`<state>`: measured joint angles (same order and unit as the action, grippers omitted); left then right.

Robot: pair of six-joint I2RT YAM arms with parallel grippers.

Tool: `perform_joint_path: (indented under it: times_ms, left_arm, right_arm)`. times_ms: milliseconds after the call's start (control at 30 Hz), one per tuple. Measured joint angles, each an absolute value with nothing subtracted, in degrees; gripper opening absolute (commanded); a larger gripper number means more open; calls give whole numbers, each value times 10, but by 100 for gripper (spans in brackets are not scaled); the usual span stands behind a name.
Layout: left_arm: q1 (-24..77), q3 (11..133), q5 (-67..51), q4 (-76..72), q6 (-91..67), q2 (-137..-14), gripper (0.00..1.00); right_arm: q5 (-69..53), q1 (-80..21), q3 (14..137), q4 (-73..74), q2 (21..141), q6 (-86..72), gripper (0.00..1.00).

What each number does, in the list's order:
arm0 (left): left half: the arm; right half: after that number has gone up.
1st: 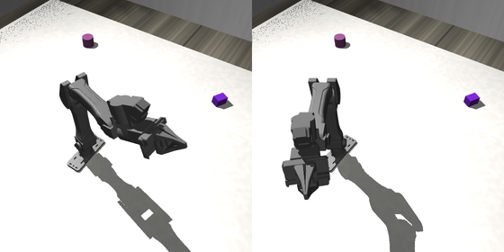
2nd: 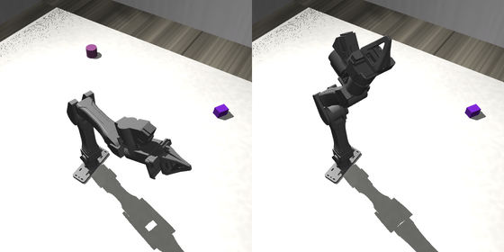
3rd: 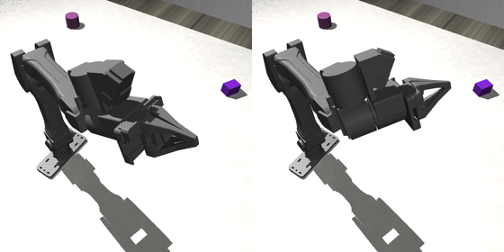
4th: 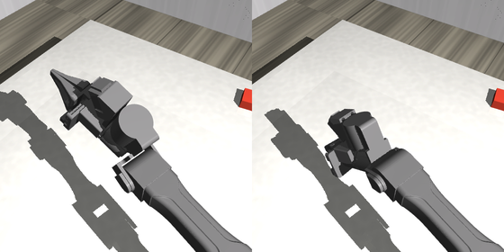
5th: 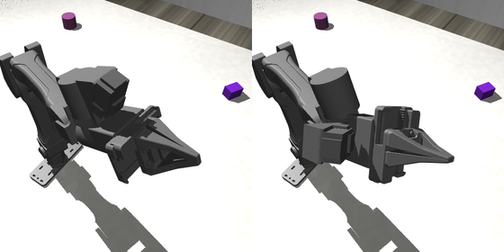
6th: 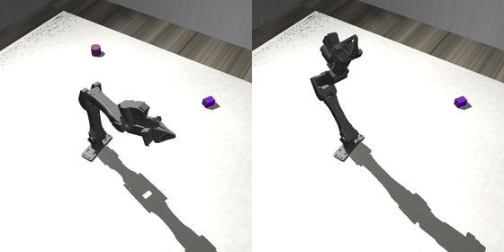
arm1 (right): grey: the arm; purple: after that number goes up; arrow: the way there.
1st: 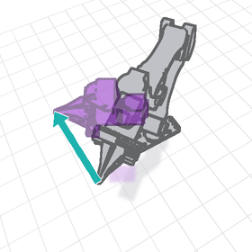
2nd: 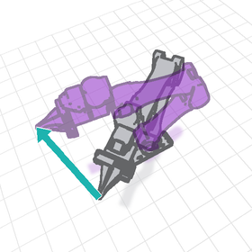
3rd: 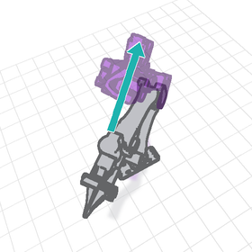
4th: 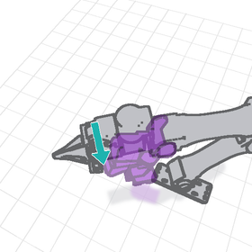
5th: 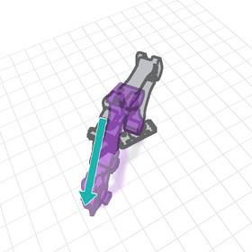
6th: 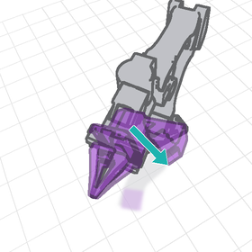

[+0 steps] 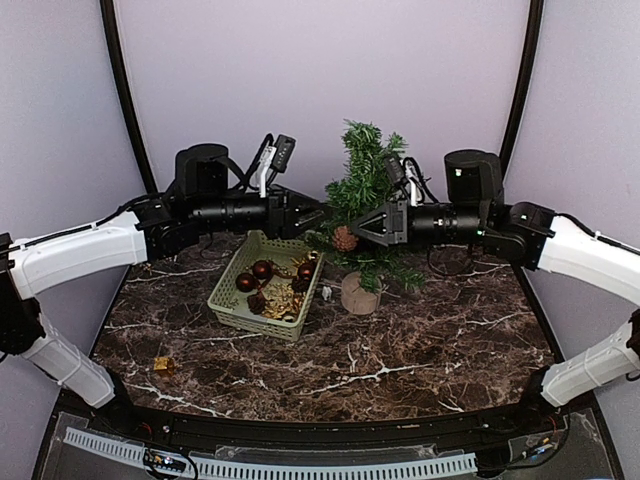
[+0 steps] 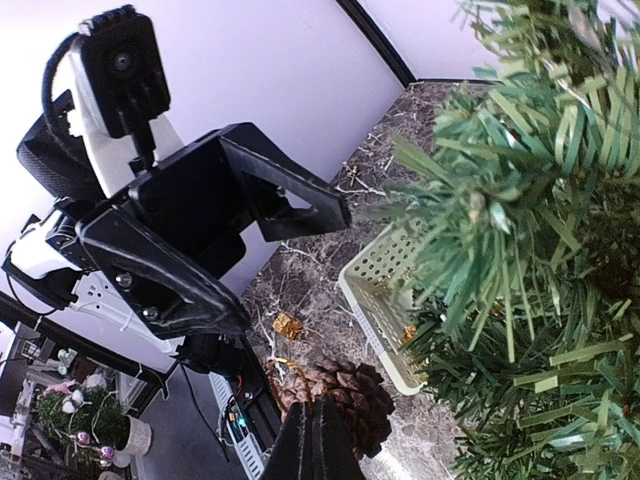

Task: Decorate the small christmas tree
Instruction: Hang the ornament pinecone on the branch.

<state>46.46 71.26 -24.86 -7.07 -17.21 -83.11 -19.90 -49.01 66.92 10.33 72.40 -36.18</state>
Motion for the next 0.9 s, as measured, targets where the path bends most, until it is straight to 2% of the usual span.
perform_joint_path:
  times_ms: [300, 533, 800, 900]
  left_arm:
    - [465, 691, -265, -88, -192, -827, 56]
    - [472, 692, -289, -104, -193, -839, 46]
    - [476, 693, -301, -106, -193, -870, 45]
    - [476, 700, -305, -106, -194, -877, 39]
  right_arm:
    - [-164, -507, 655, 106, 733, -385, 0]
    - [-142, -509, 655, 109, 752, -398, 0]
    - [-124, -509, 657, 116, 763, -412, 0]
    - [-119, -509, 658, 119, 766, -415, 0]
